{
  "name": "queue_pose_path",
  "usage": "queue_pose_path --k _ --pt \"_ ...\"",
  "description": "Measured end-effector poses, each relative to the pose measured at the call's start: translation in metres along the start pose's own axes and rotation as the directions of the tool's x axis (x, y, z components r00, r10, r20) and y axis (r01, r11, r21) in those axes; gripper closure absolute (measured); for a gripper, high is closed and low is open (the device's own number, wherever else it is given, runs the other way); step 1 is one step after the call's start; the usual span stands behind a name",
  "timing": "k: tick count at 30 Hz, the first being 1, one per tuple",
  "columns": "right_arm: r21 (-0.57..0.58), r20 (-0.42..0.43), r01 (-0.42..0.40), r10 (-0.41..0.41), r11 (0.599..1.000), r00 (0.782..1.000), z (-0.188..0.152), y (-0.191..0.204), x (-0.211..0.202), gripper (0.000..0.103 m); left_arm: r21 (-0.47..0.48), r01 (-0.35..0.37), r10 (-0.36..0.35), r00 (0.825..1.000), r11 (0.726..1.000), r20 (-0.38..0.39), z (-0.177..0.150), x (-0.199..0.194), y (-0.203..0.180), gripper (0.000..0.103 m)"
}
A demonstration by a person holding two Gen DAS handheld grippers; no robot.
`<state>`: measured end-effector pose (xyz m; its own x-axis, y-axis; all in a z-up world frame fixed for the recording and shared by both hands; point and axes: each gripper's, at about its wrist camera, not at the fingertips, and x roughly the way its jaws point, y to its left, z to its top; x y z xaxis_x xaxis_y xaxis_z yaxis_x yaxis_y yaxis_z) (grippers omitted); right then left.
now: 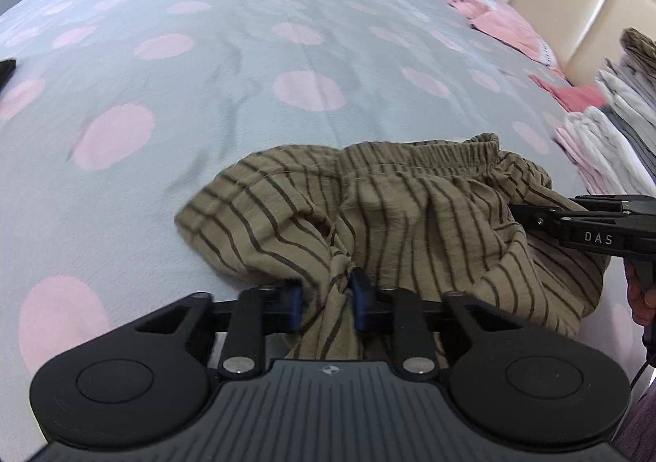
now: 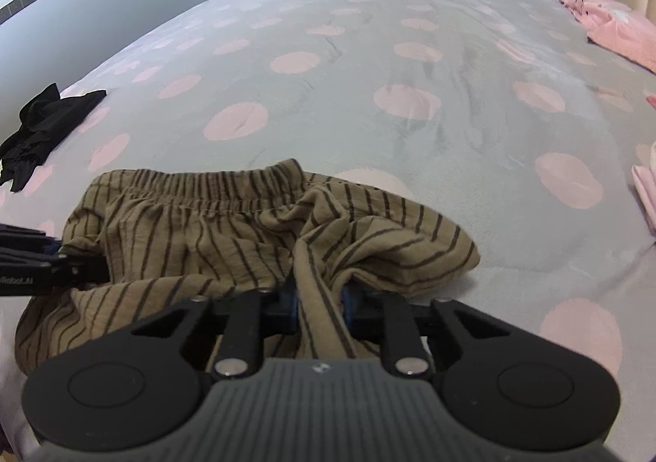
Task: Fold clothes
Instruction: 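Grasp the folded striped garment at its fold with both tools, then carry the folded garment onto the clothes stack by the headboard, open both tools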
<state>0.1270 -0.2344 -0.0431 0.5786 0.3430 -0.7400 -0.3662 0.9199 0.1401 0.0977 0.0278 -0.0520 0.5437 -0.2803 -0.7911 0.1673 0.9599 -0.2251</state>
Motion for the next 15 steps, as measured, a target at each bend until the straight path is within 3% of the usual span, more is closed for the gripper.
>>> queue_pose_path --k 7,15 --pt "0.024 0.112 -0.008 0.006 1.0 0.994 0.001 -0.002 -0.048 0.088 0.061 0.023 -0.027 0.997 0.998 0.074 0.003 -0.018 -0.018 0.093" --pt "0.081 0.228 -0.005 -0.013 0.997 0.973 -0.001 -0.021 -0.108 0.088 0.126 0.1 -0.122 0.975 0.987 0.186 0.017 -0.053 -0.052 0.093"
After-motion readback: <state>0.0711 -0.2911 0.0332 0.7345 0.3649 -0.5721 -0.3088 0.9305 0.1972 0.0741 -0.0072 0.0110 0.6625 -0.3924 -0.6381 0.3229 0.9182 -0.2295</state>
